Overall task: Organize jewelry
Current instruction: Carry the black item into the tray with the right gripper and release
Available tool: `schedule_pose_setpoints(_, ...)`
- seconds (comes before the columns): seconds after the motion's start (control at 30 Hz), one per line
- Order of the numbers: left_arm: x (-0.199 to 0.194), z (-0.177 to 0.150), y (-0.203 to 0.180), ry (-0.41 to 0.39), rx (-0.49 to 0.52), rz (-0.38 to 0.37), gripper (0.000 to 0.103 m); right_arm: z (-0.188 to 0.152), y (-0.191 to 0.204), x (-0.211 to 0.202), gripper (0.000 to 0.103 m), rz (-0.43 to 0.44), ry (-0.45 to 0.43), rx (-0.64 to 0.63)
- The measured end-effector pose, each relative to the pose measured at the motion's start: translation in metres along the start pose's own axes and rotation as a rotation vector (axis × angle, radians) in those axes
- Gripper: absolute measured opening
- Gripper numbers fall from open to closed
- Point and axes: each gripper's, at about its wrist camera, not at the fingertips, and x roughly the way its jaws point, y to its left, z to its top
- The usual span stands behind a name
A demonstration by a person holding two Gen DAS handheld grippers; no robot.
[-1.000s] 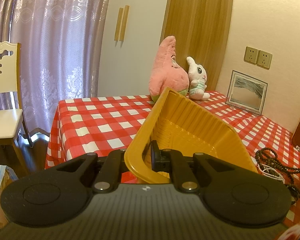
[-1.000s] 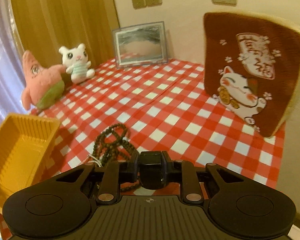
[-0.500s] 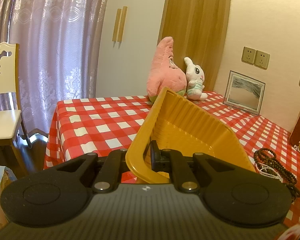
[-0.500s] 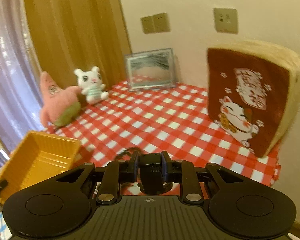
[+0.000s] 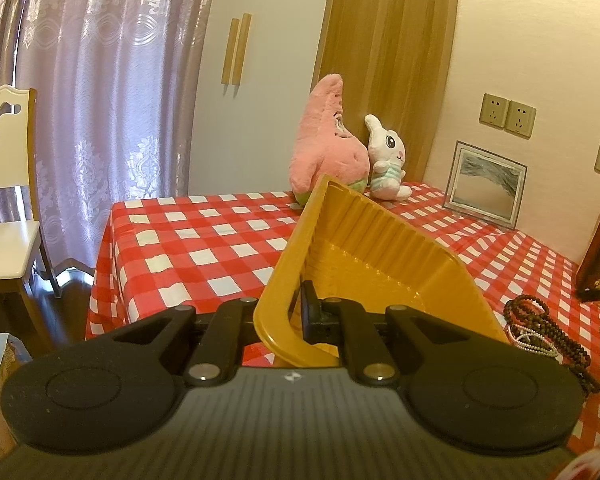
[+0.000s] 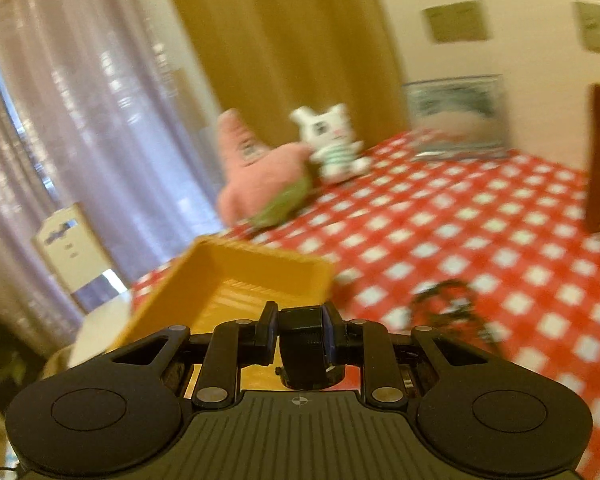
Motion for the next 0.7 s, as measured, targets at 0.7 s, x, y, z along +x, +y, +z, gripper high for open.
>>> schedule_pose_setpoints(0.7,-0.002,-0.003,0.0,0.008,0.002,-0.003,0.009,-0.063,0.036,0.128,0.023,0.04,0.189,-0.19)
